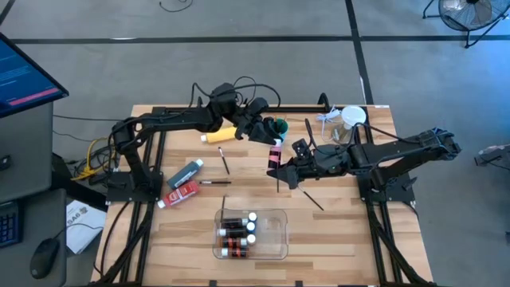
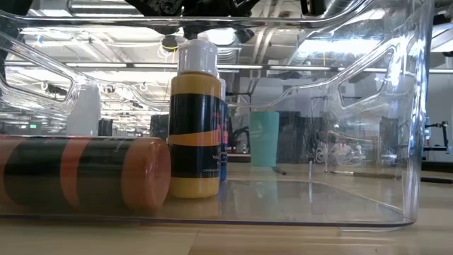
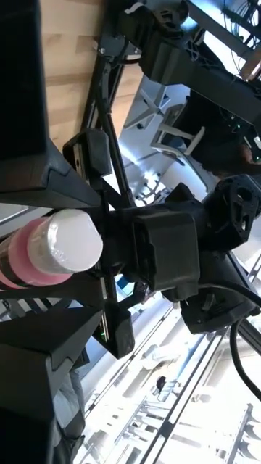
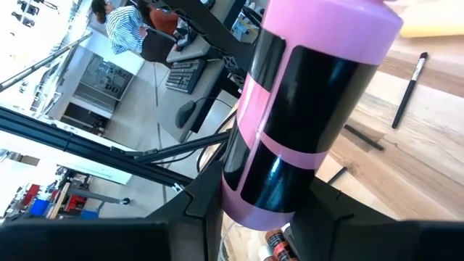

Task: Pick & Place Paint Supplies
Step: Put the pink paint bottle into the transparent bin

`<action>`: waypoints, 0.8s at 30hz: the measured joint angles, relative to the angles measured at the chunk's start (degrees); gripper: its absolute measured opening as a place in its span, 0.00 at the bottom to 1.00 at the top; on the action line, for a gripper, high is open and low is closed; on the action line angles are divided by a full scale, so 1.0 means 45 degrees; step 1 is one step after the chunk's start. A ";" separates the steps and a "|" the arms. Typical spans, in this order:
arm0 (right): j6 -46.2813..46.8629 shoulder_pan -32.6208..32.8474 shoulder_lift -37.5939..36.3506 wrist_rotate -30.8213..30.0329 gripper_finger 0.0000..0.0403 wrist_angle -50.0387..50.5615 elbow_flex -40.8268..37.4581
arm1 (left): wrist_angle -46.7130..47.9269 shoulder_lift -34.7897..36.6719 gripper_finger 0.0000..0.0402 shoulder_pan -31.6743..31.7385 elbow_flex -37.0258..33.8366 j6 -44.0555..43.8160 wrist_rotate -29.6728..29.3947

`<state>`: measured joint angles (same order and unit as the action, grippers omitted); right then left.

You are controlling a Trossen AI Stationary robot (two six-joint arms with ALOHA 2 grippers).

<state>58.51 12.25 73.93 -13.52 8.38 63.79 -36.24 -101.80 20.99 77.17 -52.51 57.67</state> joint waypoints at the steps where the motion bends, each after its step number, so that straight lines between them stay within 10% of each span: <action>1: -0.0011 0.0000 0.0000 0.0000 0.28 0.0011 0.0000 | -0.0038 -0.0054 0.35 -0.0019 0.0014 0.0008 -0.0025; 24: -0.0036 0.0000 0.0000 0.0000 0.28 0.0034 0.0000 | 0.0196 -0.0232 0.22 -0.0101 0.0015 0.0047 0.0555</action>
<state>58.35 12.25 73.93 -13.52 8.53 63.79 -35.36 -102.85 20.53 77.23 -52.30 60.17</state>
